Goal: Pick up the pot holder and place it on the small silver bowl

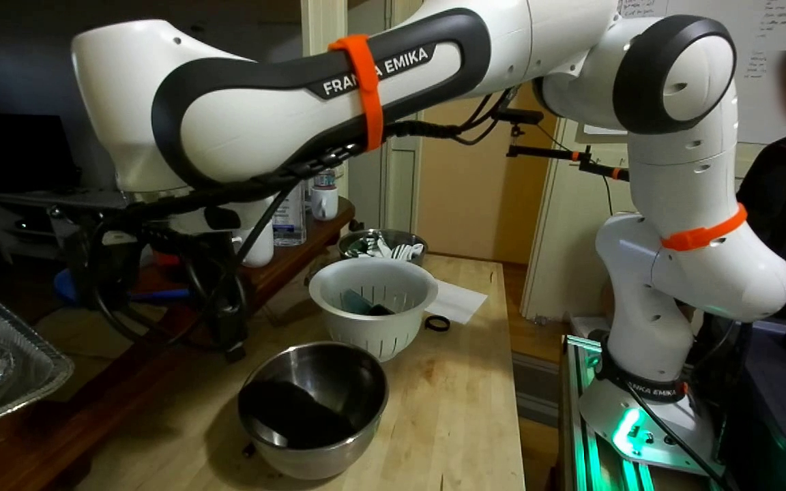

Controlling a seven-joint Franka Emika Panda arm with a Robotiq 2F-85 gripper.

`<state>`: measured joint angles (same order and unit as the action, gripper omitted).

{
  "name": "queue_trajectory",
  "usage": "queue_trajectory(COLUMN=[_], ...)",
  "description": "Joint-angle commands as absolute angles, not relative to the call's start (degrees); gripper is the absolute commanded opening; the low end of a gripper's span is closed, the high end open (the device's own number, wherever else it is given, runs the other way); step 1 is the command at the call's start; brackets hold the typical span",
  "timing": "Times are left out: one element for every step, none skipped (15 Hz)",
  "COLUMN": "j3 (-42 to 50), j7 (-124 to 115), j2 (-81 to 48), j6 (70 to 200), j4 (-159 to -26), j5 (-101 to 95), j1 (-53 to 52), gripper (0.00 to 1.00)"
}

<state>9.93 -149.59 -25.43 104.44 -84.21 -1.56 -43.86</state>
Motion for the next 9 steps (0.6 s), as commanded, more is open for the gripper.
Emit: queue_trajectory(j3=[4.0, 2.9, 1.9, 16.0, 17.7, 6.1, 23.6, 24.5, 9.5], j7=[-156.9, -158.8, -160.4, -156.5, -155.8, -162.6, -155.8, -155.7, -156.2], j2=[-21.5, -20.1, -18.4, -16.8, -14.6, -10.9, -10.6, -8.5, -13.3], j6=[100.9, 99.9, 98.5, 97.4, 96.0, 94.8, 93.7, 92.8, 92.9], j4=[-87.8, -89.1, -90.6, -92.7, -95.4, -99.0, -100.5, -102.6, -95.5], j5=[-1.0, -0.7, -0.3, 4.4, 4.3, -0.4, 4.4, 5.2, 1.1], j1=[-37.5, -36.1, -34.6, -43.5, -43.4, -35.0, -45.4, -44.8, -33.6], gripper=[0.81, 0.88, 0.96, 0.99, 1.00, 1.00, 1.00, 1.00, 1.00])
